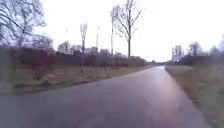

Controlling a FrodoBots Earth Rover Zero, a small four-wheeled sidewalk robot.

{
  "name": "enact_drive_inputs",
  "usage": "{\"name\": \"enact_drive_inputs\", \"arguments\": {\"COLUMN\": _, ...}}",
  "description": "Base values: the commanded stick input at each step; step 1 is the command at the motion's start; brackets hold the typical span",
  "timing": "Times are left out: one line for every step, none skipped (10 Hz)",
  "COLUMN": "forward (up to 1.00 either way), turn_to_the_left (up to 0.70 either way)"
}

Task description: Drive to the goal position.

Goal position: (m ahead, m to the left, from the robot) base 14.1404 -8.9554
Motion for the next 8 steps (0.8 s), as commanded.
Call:
{"name": "enact_drive_inputs", "arguments": {"forward": 0.33, "turn_to_the_left": -0.80}}
{"name": "enact_drive_inputs", "arguments": {"forward": 0.00, "turn_to_the_left": -1.00}}
{"name": "enact_drive_inputs", "arguments": {"forward": 0.00, "turn_to_the_left": -0.92}}
{"name": "enact_drive_inputs", "arguments": {"forward": 0.00, "turn_to_the_left": -0.77}}
{"name": "enact_drive_inputs", "arguments": {"forward": 0.00, "turn_to_the_left": 0.00}}
{"name": "enact_drive_inputs", "arguments": {"forward": 0.41, "turn_to_the_left": 0.00}}
{"name": "enact_drive_inputs", "arguments": {"forward": 1.00, "turn_to_the_left": 0.00}}
{"name": "enact_drive_inputs", "arguments": {"forward": 1.00, "turn_to_the_left": 0.00}}
